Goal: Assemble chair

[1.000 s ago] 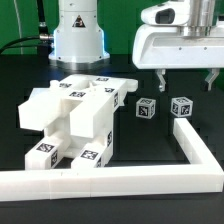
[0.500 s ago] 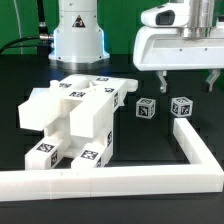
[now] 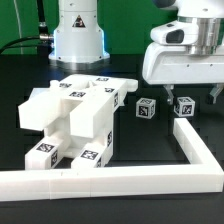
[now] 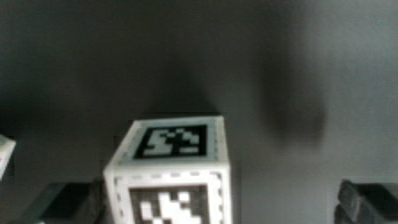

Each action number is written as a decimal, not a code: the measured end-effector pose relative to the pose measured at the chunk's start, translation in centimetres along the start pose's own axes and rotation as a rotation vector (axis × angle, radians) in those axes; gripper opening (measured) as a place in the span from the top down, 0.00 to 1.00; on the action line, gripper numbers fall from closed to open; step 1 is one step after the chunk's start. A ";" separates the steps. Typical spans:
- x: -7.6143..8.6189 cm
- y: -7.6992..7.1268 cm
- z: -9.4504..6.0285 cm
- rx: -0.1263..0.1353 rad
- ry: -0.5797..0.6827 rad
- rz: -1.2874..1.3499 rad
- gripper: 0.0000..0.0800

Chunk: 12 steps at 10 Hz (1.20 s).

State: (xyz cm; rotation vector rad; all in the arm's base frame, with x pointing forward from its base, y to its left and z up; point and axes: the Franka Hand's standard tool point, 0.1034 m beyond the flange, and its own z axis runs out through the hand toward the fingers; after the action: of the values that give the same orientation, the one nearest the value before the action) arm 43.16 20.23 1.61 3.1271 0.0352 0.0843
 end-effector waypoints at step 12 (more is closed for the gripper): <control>0.1 2.1 0.4 -0.016 0.000 0.006 0.65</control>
Offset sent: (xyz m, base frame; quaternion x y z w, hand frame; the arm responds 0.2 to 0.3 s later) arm -0.0066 -0.0132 -0.0005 0.0076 0.0070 -0.0054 0.9999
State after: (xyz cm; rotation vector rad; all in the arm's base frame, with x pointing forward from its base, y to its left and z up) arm 43.37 18.11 1.28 3.1114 0.0255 0.0840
